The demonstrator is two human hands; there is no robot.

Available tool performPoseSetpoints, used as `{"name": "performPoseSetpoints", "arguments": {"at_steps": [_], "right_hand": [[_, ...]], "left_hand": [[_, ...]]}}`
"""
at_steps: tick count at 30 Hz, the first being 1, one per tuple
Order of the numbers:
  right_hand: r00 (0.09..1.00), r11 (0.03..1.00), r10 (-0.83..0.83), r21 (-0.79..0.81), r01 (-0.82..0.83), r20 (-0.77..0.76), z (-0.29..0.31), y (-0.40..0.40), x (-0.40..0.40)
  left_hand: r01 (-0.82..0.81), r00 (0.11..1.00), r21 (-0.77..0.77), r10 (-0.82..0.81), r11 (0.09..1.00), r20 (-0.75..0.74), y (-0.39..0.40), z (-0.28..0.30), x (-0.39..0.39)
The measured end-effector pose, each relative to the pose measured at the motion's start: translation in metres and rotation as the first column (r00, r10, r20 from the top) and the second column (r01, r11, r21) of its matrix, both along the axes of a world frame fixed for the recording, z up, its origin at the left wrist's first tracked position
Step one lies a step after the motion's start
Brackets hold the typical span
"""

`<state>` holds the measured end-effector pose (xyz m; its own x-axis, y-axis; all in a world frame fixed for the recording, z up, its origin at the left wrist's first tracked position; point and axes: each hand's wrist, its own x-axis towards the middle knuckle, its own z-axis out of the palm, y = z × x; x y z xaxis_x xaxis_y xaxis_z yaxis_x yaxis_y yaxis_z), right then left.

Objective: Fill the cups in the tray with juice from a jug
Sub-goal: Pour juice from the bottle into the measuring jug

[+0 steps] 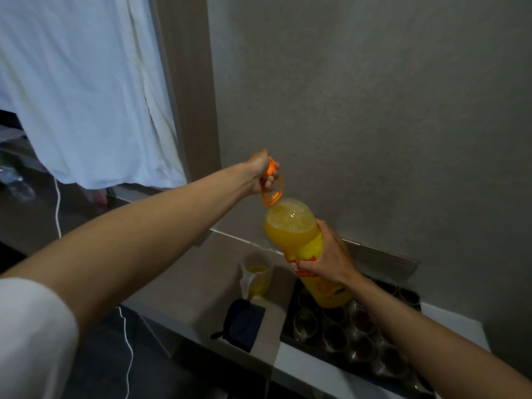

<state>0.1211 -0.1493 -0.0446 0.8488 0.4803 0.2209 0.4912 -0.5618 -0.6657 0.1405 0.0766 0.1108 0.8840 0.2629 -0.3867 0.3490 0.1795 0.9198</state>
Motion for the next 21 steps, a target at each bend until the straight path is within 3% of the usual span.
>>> {"name": "performPoseSetpoints", "arguments": {"at_steps": [21], "right_hand": [[0.999,0.942,-0.005,-0.335,-0.008,-0.038,0.002,-0.004,0.014]], "left_hand": [[-0.008,0.999,-0.115,0.002,0.993,-0.048,0.024,-0.074,0.028]]}}
